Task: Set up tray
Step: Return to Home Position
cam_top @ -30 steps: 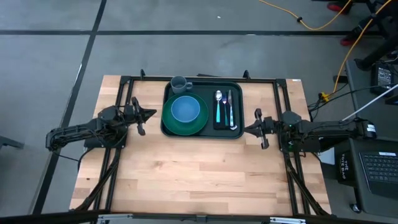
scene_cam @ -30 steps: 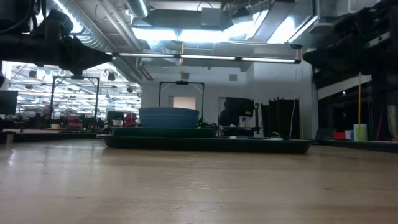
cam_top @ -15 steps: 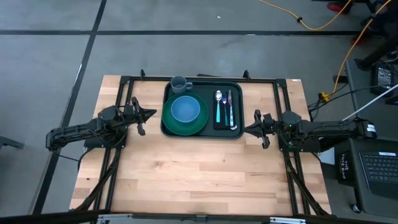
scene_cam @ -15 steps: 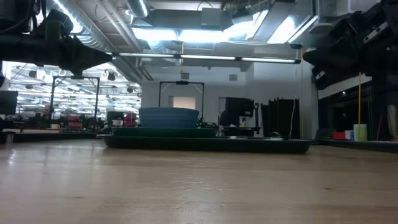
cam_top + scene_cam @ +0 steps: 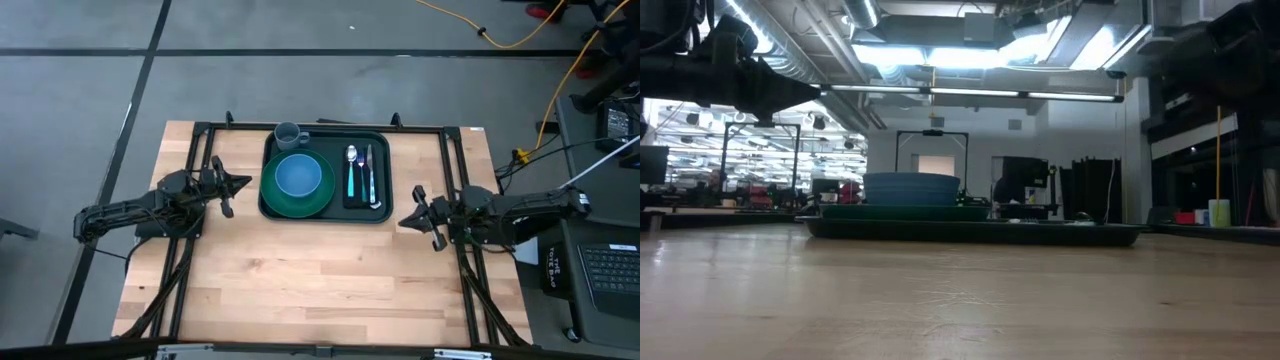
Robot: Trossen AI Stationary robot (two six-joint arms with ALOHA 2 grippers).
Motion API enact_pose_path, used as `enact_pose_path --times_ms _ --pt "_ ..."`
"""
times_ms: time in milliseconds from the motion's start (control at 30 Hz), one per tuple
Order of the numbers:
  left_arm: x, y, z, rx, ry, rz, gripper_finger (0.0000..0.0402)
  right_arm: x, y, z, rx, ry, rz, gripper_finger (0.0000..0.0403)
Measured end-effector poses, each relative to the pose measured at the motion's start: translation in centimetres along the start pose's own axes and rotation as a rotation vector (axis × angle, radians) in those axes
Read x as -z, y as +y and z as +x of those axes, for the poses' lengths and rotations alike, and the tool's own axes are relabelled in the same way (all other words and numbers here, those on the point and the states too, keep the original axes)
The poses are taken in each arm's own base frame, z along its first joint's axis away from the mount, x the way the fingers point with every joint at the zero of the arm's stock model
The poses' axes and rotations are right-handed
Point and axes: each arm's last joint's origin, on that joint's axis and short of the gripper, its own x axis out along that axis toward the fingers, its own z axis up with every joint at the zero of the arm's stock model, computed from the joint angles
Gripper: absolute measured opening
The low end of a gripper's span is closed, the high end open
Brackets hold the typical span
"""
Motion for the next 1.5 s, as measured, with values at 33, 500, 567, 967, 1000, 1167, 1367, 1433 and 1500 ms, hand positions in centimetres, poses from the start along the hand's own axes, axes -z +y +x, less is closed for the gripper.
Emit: enact_pose_path --times_ms 33,500,567,967,1000,1167,1367,1433,1500 --pt "0.0 0.0 0.0 0.000 0.000 0.000 0.0008 0.0 0.1 -0.1 0.001 -0.007 -0.001 0.0008" --pt "0.0 0.0 0.0 0.000 0.000 0.000 0.0007 -0.2 0.7 -1.5 -0.015 -0.048 -0.113 0.0008" --pt "0.0 0.0 0.0 0.000 0.002 0.000 0.0006 -0.1 0.7 -1.4 -0.015 -0.040 -0.126 0.0008" --pt "0.0 0.0 0.0 0.010 0.002 0.000 0.0006 0.1 0.6 -1.3 -0.014 -0.018 -0.125 0.0008" --pt "0.0 0.0 0.0 0.010 0.002 0.000 0.0007 0.1 0.6 -1.3 -0.014 -0.018 -0.125 0.0008" --pt "0.0 0.0 0.0 0.011 0.002 0.000 0.0007 0.1 0.6 -1.3 -0.015 -0.017 -0.125 0.0008" --pt "0.0 0.0 0.0 0.011 0.002 0.000 0.0007 0.1 0.6 -1.3 -0.016 -0.018 -0.125 0.0008" --pt "0.0 0.0 0.0 0.011 0.002 0.000 0.0008 0.1 0.7 -1.3 -0.017 -0.018 -0.125 0.0008" --pt "0.0 0.0 0.0 0.011 0.002 0.000 0.0007 0.1 0.7 -1.3 -0.017 -0.018 -0.125 0.0008"
